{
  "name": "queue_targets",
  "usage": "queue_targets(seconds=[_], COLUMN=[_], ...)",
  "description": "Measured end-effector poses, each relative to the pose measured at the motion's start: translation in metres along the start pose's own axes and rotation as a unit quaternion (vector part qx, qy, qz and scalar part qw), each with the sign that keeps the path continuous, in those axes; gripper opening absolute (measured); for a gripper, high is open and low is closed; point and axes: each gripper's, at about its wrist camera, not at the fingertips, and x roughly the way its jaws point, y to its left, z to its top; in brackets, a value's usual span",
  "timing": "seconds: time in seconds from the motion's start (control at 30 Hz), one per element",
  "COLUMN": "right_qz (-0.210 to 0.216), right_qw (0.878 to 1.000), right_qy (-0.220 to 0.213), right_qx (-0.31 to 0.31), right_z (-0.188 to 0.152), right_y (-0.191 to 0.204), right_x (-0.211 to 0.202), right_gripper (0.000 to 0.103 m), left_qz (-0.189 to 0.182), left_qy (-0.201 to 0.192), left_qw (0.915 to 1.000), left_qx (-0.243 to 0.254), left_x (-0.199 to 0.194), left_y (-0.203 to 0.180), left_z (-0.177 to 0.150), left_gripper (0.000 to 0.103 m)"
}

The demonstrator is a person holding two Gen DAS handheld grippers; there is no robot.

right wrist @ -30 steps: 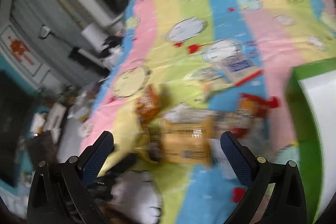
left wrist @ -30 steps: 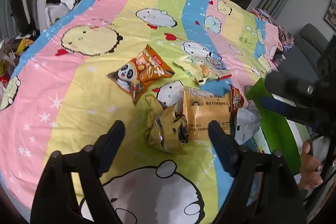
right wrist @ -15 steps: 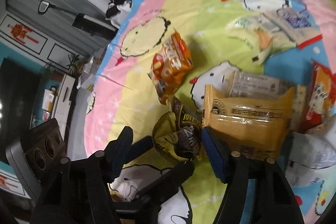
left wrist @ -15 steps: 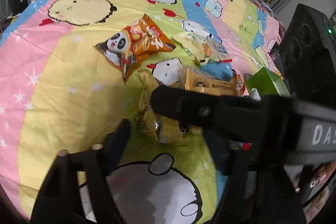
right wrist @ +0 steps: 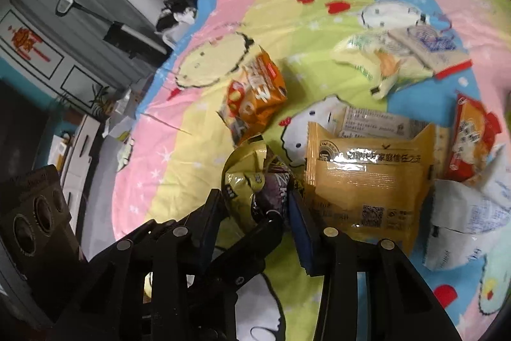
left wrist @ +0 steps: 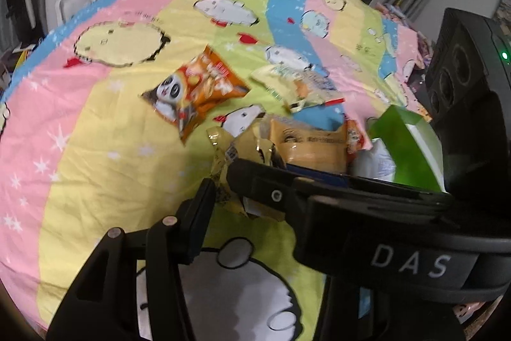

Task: Organize snacks
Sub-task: 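Grasp the gold foil snack bag with the right tool, then carry the gold foil bag with the right tool over the green box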

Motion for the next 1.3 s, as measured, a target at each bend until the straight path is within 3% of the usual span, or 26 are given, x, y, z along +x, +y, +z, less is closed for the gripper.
queue_targets(seconds=[0.3, 0.5, 0.67, 0.97, 1.1, 1.3], right_qz=[-0.004, -0.011, -0.015, -0.023, -0.026, -0.015], right_qw=[0.997, 0.991, 0.983, 0.966, 0.960, 0.963], right_qy=[-0.076, -0.134, -0.184, -0.245, -0.257, -0.236], right_qx=[-0.018, -0.002, 0.019, 0.073, 0.106, 0.129], right_z=[-0.002, -0.007, -0.014, -0.024, -0.028, -0.029], right_y=[0.010, -0.009, -0.037, -0.094, -0.123, -0.148], right_x=[-0.057, -0.108, -0.153, -0.196, -0.207, -0.202], right_gripper=[0.044, 0.044, 0.044, 0.044, 0.044, 0.044], left_qz=[-0.014, -0.035, -0.065, -0.100, -0.109, -0.111], left_qy=[-0.050, -0.067, -0.070, -0.057, -0.037, -0.004], left_qw=[0.9976, 0.9922, 0.9872, 0.9738, 0.9711, 0.9755], left_qx=[0.046, 0.099, 0.128, 0.196, 0.209, 0.189], left_x=[-0.030, -0.039, -0.034, -0.012, 0.007, 0.024], left_y=[-0.041, -0.096, -0.138, -0.210, -0.234, -0.234], left_z=[0.011, 0.018, 0.025, 0.026, 0.026, 0.020], left_gripper=[0.047, 0.048, 0.042, 0.024, 0.025, 0.028])
